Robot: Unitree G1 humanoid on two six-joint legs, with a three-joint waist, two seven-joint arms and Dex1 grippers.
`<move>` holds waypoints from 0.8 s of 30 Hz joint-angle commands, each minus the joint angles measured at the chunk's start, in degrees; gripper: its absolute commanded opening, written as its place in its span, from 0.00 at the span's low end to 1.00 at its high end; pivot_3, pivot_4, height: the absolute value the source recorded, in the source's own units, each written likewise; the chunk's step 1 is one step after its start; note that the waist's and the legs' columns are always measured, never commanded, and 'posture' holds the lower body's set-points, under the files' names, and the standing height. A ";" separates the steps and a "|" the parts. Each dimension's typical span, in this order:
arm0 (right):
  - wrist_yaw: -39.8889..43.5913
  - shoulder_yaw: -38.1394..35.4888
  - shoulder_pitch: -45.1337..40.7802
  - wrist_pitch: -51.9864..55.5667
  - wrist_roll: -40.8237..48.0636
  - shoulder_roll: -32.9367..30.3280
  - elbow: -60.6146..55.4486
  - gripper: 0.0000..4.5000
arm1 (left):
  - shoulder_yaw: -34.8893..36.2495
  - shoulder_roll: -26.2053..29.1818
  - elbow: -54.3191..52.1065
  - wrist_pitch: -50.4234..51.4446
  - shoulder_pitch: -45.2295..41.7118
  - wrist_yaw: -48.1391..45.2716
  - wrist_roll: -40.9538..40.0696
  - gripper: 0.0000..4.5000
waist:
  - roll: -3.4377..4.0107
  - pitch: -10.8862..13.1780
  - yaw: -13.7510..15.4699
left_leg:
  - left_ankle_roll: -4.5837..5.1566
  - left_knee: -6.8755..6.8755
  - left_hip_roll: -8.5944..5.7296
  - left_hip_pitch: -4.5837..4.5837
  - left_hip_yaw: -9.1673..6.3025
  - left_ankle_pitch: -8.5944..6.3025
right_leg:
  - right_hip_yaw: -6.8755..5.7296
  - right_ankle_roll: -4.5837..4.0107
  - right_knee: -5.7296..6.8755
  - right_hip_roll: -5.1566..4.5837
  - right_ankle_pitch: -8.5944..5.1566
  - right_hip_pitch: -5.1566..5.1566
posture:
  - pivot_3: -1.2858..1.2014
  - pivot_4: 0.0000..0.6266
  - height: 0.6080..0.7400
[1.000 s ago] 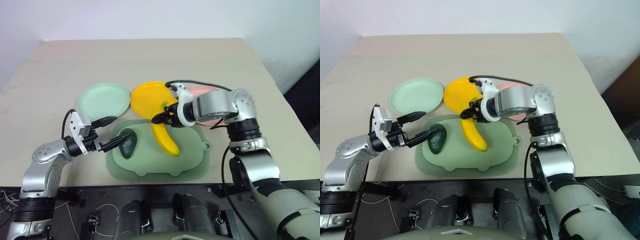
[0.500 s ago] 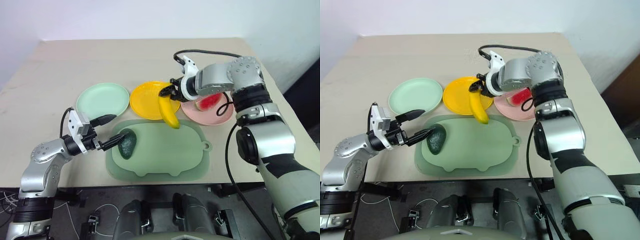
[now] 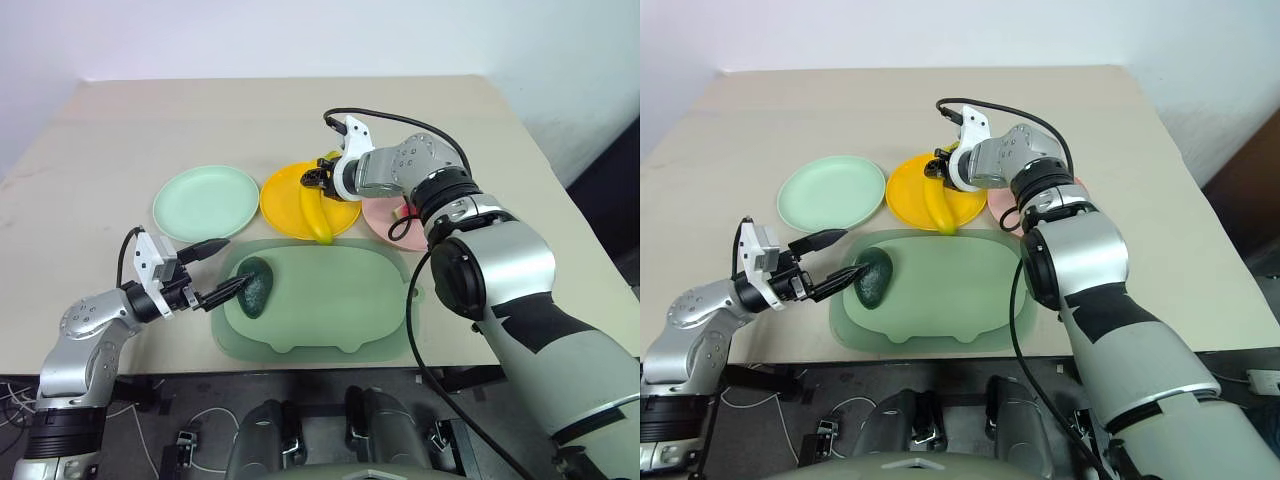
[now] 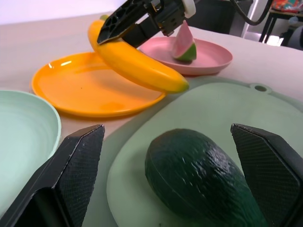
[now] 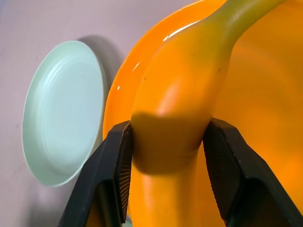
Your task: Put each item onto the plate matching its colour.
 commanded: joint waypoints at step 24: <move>15.33 -4.82 -4.13 6.52 -17.06 -0.58 -7.58 0.99 | 1.93 1.00 -4.95 0.64 1.00 2.25 -1.66 1.00 | -0.01 0.00 -1.23 | -0.02 0.02 -0.04 -0.01 -0.03 0.01 | 0.00 -0.01 0.26 -0.17 -0.01 -0.11 | 0.52 0.24 0.67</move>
